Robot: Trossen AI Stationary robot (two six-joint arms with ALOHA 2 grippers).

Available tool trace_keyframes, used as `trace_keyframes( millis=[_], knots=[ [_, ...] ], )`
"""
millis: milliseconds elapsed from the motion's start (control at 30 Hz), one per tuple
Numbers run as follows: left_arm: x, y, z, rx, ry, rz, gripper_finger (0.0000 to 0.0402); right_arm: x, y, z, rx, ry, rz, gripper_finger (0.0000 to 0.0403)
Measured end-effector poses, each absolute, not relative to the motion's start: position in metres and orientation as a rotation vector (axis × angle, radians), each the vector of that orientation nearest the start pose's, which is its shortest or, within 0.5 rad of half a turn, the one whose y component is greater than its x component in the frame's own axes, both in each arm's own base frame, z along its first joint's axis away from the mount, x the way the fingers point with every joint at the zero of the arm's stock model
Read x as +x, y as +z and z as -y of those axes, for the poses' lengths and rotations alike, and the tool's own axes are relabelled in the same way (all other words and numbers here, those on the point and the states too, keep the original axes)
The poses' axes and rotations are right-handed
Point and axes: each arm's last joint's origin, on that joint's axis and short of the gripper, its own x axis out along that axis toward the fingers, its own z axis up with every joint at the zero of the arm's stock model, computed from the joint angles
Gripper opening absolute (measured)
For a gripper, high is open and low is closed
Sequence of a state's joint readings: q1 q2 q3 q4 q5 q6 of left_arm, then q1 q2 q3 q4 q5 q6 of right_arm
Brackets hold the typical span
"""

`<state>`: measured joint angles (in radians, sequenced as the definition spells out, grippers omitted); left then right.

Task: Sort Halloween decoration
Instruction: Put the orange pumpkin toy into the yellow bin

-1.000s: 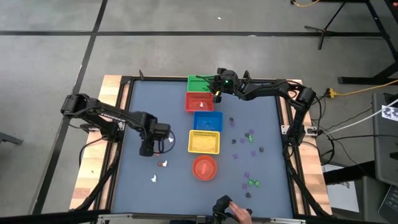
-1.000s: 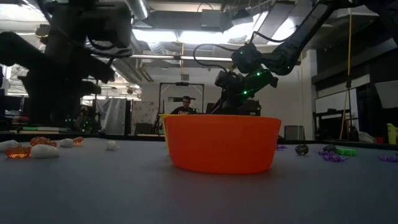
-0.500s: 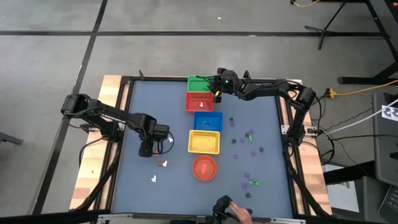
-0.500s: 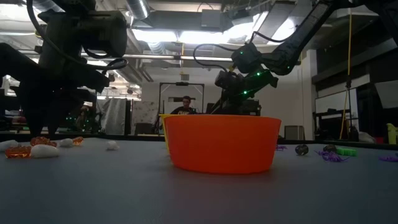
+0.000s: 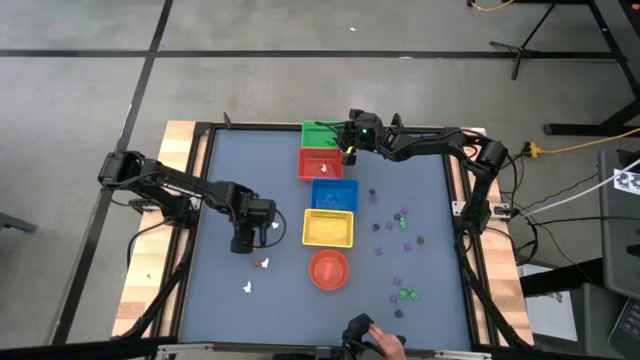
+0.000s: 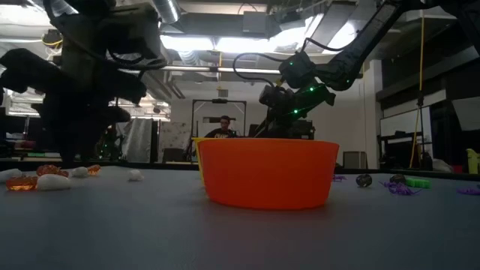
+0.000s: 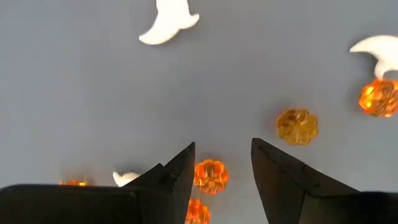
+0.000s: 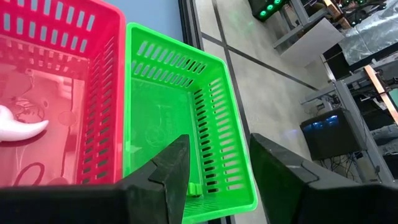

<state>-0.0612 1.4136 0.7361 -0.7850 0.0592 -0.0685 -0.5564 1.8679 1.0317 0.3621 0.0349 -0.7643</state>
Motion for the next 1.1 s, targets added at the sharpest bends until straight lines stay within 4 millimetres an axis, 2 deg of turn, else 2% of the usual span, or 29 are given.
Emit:
trace_keyframes(
  millis=[500,800,1100],
  knots=[
    [0.213,0.160,0.014,-0.069,-0.007,-1.511,0.0141,0.330,0.165,0.206,-0.586,-0.345,-0.710,0.0166],
    [0.196,0.142,0.014,-0.146,0.050,-1.585,0.0141,0.330,0.164,0.206,-0.582,-0.341,-0.719,0.0166],
    [0.197,0.137,0.014,-0.153,0.050,-1.544,0.0141,0.330,0.164,0.206,-0.582,-0.341,-0.719,0.0166]
  ],
)
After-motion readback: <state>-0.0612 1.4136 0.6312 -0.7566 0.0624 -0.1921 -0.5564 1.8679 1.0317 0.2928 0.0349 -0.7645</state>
